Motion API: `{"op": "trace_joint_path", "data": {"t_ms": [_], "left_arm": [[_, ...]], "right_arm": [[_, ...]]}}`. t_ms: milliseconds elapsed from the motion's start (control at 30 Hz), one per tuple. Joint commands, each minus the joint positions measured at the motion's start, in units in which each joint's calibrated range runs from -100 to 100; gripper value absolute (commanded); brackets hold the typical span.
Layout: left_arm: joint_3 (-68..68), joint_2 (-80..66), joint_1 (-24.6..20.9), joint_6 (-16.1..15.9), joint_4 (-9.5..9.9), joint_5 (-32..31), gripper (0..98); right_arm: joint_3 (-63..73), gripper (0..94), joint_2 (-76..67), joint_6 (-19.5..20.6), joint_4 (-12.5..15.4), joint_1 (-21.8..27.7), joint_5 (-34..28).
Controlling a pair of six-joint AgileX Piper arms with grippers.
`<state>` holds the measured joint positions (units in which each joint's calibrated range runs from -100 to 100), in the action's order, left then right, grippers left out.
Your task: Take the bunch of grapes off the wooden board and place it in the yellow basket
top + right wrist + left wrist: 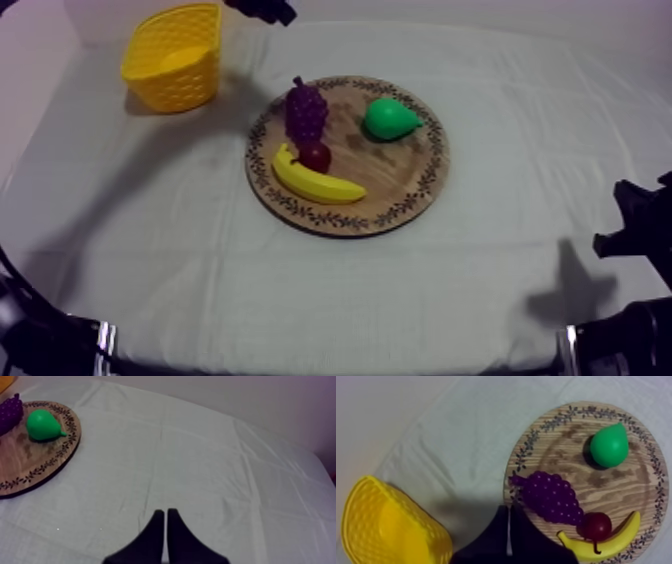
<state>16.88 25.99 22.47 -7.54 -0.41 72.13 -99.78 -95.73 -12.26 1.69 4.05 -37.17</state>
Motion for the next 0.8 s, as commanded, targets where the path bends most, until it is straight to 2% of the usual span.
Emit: {"op": "trace_joint_path", "data": {"t_ms": [0,200,300,467,667,767], "left_arm": [[-0.3,0.5,0.1,0.2,-0.19,-0.4,0.0],[-2.3,1.0,0.7,1.0,-0.71,-2.4,0.0],[-2.6,1.0,1.2,3.3,-0.69,-2.8,0.0],[-0.9,1.1,2.0,15.3,-0.38,-2.0,0.2],[2.3,1.6,2.5,25.8,0.49,5.7,2.6],[2.9,2.3,2.5,29.6,0.45,9.2,3.0]], "right_arm": [[0.0,0.5,0.0,0.0,0.0,0.0,0.0],[0.0,0.5,0.0,0.0,0.0,0.0,0.0],[0.0,0.5,0.0,0.0,0.0,0.0,0.0],[0.0,0.5,0.0,0.0,0.0,0.0,0.0],[0.0,0.5,0.0,0.0,0.0,0.0,0.0],[0.0,0.5,0.0,0.0,0.0,0.0,0.0]]}}
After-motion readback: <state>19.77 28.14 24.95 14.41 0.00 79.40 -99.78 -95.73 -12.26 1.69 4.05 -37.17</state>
